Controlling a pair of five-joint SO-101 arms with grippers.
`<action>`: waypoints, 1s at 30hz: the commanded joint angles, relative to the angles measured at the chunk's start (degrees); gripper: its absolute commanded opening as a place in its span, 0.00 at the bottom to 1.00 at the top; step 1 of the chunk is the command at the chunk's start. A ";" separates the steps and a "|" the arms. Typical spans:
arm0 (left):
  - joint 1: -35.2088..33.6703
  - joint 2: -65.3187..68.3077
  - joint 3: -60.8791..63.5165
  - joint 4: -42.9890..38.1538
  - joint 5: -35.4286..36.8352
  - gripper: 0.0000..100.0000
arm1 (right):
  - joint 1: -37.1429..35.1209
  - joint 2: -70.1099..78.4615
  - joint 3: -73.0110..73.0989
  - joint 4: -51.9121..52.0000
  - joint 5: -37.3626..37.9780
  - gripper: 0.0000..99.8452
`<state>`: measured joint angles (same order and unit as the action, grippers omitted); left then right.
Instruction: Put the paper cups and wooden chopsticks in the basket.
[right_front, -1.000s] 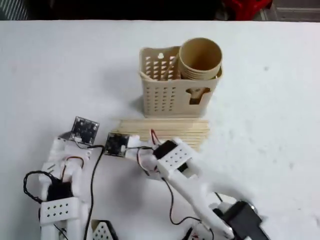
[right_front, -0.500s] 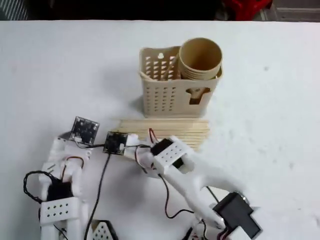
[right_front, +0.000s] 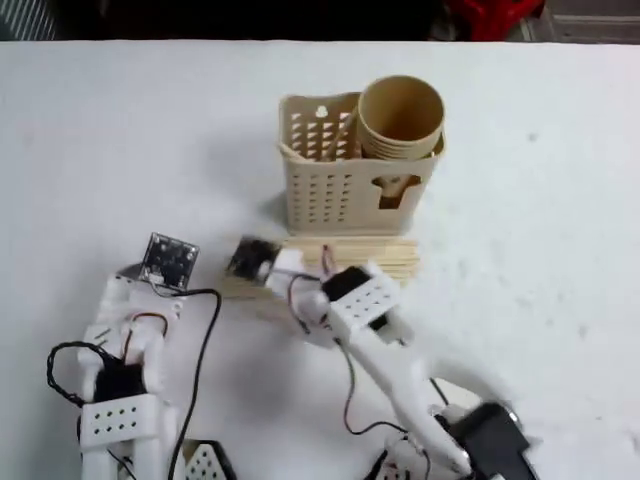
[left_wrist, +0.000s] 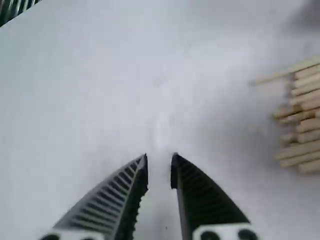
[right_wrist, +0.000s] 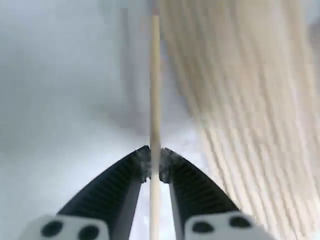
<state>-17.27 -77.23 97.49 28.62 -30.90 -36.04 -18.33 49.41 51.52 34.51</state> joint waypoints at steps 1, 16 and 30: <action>0.84 -0.84 -0.18 0.18 -0.35 0.10 | 3.30 -9.36 -0.70 2.68 -3.08 0.02; 0.84 -0.84 -0.18 0.18 -0.35 0.10 | 3.74 -22.55 -44.22 19.38 -14.51 0.02; 0.92 -0.84 -0.18 0.18 -0.35 0.10 | 7.08 6.46 -78.51 1.19 -23.30 0.02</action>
<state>-17.27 -77.23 97.49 28.62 -30.90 -29.63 -15.78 -22.86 59.25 12.18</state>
